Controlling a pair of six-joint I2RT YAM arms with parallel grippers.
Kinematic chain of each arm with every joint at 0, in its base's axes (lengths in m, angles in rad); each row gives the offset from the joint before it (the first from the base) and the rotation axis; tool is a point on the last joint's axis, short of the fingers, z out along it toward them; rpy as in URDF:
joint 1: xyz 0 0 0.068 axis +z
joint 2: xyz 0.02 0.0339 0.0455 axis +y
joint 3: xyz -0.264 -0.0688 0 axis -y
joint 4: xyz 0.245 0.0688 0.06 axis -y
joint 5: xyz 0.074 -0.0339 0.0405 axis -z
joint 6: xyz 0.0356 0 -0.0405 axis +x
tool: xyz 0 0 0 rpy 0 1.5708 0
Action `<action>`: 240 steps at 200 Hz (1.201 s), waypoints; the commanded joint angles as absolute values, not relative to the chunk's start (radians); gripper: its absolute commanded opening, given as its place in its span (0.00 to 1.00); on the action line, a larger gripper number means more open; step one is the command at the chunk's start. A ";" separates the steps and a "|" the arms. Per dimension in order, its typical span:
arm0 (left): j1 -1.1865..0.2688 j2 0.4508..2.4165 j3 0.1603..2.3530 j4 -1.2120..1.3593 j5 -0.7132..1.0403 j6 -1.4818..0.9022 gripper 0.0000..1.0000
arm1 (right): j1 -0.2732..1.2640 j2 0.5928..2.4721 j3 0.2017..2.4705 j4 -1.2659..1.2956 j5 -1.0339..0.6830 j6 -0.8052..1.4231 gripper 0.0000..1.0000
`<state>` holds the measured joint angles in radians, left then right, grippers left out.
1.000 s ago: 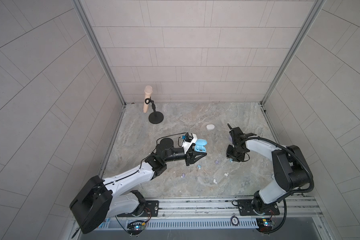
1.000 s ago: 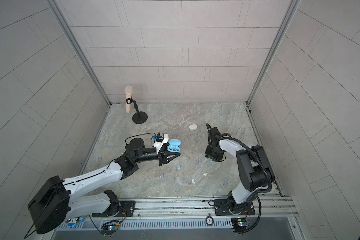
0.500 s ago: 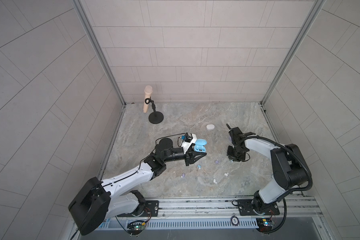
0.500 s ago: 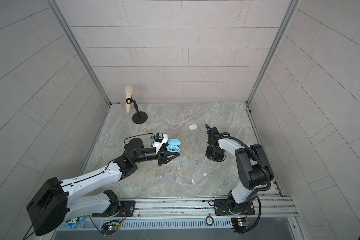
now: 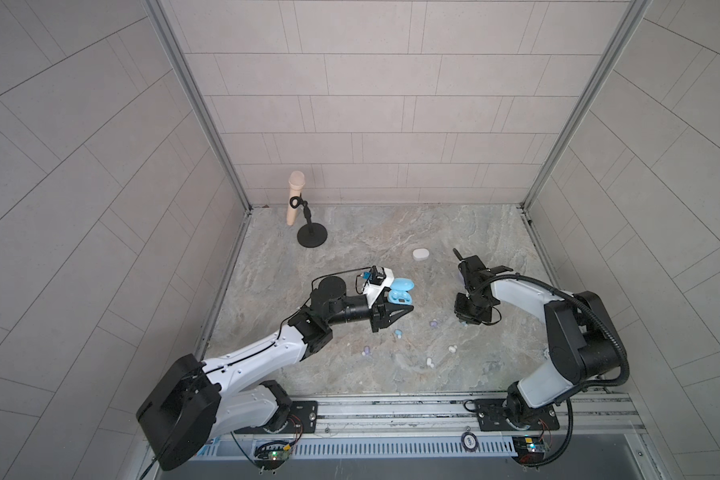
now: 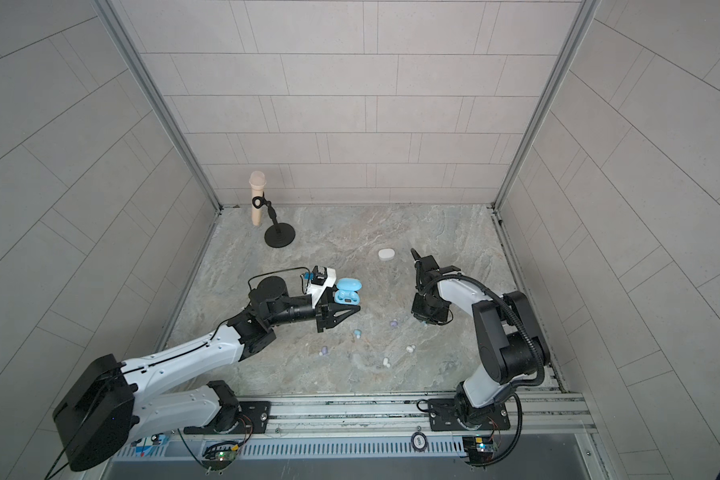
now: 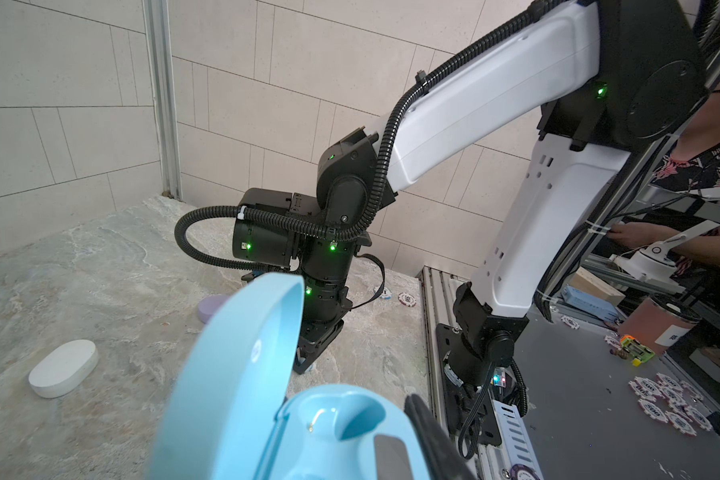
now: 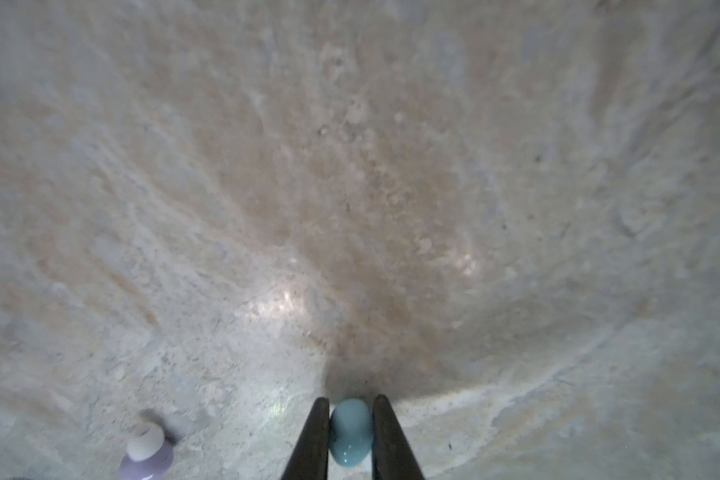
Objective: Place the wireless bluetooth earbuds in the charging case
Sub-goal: 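Lift the light-blue earbud and carry it toward the case in the left gripper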
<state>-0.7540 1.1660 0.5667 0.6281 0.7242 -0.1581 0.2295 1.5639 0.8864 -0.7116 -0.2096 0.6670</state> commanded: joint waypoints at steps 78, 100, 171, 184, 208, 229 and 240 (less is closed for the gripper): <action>-0.755 1.170 0.590 0.664 0.765 -0.136 0.02 | 0.324 1.132 1.052 -0.777 -0.648 0.474 0.00; -0.753 1.178 0.616 0.662 0.797 -0.130 0.01 | 0.324 1.040 1.068 -0.757 -0.729 0.457 0.00; -0.775 1.288 0.703 0.799 0.900 -0.211 0.02 | 0.331 0.919 1.159 -0.765 -0.985 0.382 0.00; -0.794 1.308 0.716 0.797 0.908 -0.195 0.02 | 0.345 0.914 1.166 -0.737 -1.013 0.397 0.00; -0.815 1.337 0.732 0.833 0.921 -0.207 0.02 | 0.390 0.926 1.185 -0.731 -1.020 0.395 0.00; -0.819 1.353 0.736 0.889 0.925 -0.238 0.02 | 0.422 0.939 1.189 -0.734 -1.014 0.387 0.00; -0.820 1.358 0.740 0.914 0.930 -0.252 0.02 | 0.429 0.943 1.190 -0.742 -1.007 0.378 0.00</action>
